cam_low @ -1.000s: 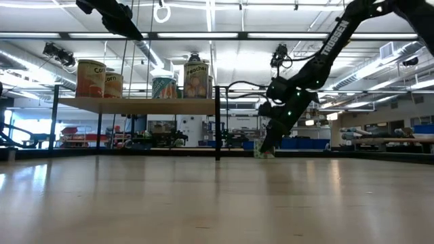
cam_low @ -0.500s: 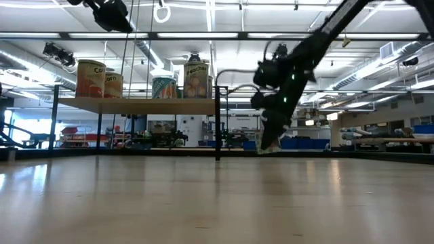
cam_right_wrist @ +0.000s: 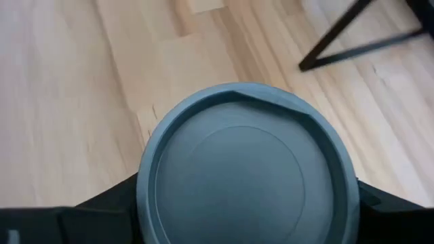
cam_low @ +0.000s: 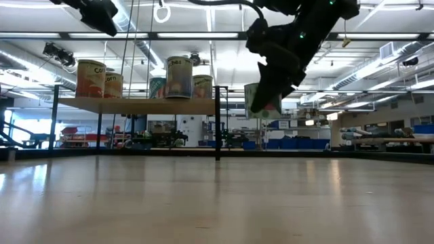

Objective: Pick and place cans onto a shelf
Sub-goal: Move the canned pickles to the center of the table

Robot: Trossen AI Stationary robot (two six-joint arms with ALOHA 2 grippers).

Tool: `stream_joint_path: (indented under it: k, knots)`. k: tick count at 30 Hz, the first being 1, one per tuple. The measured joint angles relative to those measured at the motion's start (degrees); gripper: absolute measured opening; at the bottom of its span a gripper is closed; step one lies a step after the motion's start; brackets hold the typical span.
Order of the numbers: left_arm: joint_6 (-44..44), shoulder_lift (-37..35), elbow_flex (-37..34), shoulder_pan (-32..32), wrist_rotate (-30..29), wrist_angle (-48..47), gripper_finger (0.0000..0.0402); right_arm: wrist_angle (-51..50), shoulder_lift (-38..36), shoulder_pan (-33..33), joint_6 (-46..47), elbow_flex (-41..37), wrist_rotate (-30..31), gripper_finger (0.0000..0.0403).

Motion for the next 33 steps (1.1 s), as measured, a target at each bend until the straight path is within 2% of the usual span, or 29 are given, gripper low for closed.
stream_joint_path:
  k: [4, 7, 13, 18, 24, 29, 33]
  knots:
    - [0.0, 0.0, 0.0, 0.2, -1.2, -0.8, 0.0352, 1.9, 0.0, 0.6, 3.9, 0.0, -0.3, 0.0279]
    - [-1.3, 0.0, 0.0, 0.1, -3.6, -1.2, 0.0352, 8.0, 1.0, 1.1, 3.7, 0.0, -1.8, 0.0279]
    - [-1.5, 0.0, 0.0, 0.2, -5.2, -2.0, 0.0352, 24.0, 10.2, 1.1, 2.9, 0.6, -6.9, 0.0280]
    - [-1.5, -0.3, 0.0, 0.1, -6.5, -3.4, 0.0352, 25.5, 19.7, 1.7, 0.2, 9.3, -7.0, 0.0280]
    - [-2.9, -0.3, 0.0, 0.1, -12.5, -4.3, 0.0352, 23.5, 29.1, 1.8, -6.7, 20.3, -9.4, 0.0285]
    - [-2.9, -1.4, 0.0, 0.6, -16.8, -4.9, 0.0352, 23.5, 31.5, 1.8, -9.6, 21.1, -9.6, 0.0310]
    - [-0.7, -2.2, 0.0, 5.1, -17.9, -4.8, 0.0352, 23.5, 31.0, 1.8, -10.9, 21.1, -9.8, 0.0343]
